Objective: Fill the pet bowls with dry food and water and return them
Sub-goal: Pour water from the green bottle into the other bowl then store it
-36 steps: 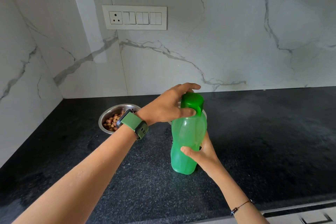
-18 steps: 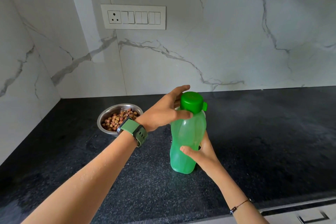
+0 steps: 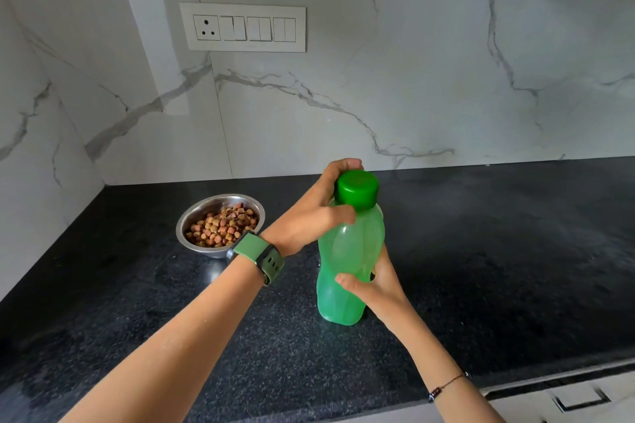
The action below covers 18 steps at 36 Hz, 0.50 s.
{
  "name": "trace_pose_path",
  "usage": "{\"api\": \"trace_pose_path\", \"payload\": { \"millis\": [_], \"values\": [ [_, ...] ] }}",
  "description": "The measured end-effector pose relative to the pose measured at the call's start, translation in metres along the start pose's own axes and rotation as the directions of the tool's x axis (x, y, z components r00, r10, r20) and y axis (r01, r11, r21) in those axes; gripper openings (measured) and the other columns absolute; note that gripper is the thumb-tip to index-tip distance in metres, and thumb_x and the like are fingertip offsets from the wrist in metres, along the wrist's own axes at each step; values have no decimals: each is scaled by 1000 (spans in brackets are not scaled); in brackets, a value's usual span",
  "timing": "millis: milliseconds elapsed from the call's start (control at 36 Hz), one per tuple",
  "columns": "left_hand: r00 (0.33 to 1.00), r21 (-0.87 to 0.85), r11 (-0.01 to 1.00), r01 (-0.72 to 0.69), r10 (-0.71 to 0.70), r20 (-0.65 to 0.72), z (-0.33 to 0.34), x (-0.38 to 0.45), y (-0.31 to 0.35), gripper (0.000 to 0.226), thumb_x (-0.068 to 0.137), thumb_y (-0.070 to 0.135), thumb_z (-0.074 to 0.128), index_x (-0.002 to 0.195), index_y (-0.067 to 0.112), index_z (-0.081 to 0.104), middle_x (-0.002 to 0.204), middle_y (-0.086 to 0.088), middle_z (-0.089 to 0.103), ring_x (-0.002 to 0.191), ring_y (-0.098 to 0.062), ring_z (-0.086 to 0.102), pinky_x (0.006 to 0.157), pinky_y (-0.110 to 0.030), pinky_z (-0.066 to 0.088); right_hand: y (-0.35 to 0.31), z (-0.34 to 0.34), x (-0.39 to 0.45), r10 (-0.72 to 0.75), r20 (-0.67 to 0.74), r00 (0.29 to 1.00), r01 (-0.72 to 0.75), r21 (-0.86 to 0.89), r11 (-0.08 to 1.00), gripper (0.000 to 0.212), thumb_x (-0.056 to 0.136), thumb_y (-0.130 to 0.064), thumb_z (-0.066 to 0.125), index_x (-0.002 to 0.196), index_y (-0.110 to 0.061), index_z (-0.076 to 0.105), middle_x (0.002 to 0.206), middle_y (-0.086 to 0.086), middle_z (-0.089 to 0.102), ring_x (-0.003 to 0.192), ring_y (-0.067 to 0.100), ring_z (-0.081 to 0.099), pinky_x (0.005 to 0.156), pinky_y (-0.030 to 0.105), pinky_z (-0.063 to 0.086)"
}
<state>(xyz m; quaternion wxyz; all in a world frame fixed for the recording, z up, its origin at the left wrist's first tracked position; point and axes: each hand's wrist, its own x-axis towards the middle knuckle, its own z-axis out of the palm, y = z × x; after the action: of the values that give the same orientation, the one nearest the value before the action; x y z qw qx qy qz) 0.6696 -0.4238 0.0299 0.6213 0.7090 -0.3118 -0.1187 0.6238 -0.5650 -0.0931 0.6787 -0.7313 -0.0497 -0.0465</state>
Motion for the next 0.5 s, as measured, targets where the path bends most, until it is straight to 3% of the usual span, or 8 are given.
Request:
{"api": "trace_pose_path", "payload": {
  "millis": [111,222,278,361,444,500],
  "values": [
    [1000,-33,999,6,-7,-17,-7,0,1,62,67,7,58,125,24,39,115,-1,55,102,-11,58,92,-24,49,1,1,0,1,-8,1000,-1,9,1000,81,53,-36,77,125,-33,41,124,-1,57,112,7,58,91,25,49],
    [996,1,1000,25,-25,-91,1,5,-1,66,67,23,70,125,27,39,115,-3,55,102,-15,59,93,-28,50,1,1,1,0,-14,1000,0,-7,1000,78,54,-36,77,123,-36,42,124,0,57,113,10,57,92,28,49],
    [983,124,992,27,-4,-184,7,9,-4,67,64,35,77,120,27,42,118,-6,51,105,-18,57,93,-30,50,2,1,1,2,-17,1000,-2,-18,1000,77,54,-36,77,122,-36,42,123,0,57,113,10,57,92,29,49],
    [948,330,943,36,72,-309,15,13,-4,52,70,31,79,106,22,42,109,-2,39,105,-17,48,93,-27,45,2,0,1,9,-16,1000,-9,-26,1000,77,54,-37,77,123,-36,41,124,0,57,113,9,57,93,29,49],
    [944,357,934,36,85,-318,16,13,-4,56,69,38,77,106,21,39,108,0,32,108,-16,44,97,-26,43,3,0,1,8,-14,1000,-9,-23,1000,78,54,-37,77,124,-35,41,124,0,57,113,9,57,94,30,49],
    [961,312,949,39,50,-272,15,10,-3,59,65,43,69,109,21,37,112,0,34,106,-12,44,91,-23,44,3,0,1,6,-12,1000,-6,-19,1000,78,54,-36,77,123,-34,41,124,0,56,113,8,57,92,26,49]
  ]
}}
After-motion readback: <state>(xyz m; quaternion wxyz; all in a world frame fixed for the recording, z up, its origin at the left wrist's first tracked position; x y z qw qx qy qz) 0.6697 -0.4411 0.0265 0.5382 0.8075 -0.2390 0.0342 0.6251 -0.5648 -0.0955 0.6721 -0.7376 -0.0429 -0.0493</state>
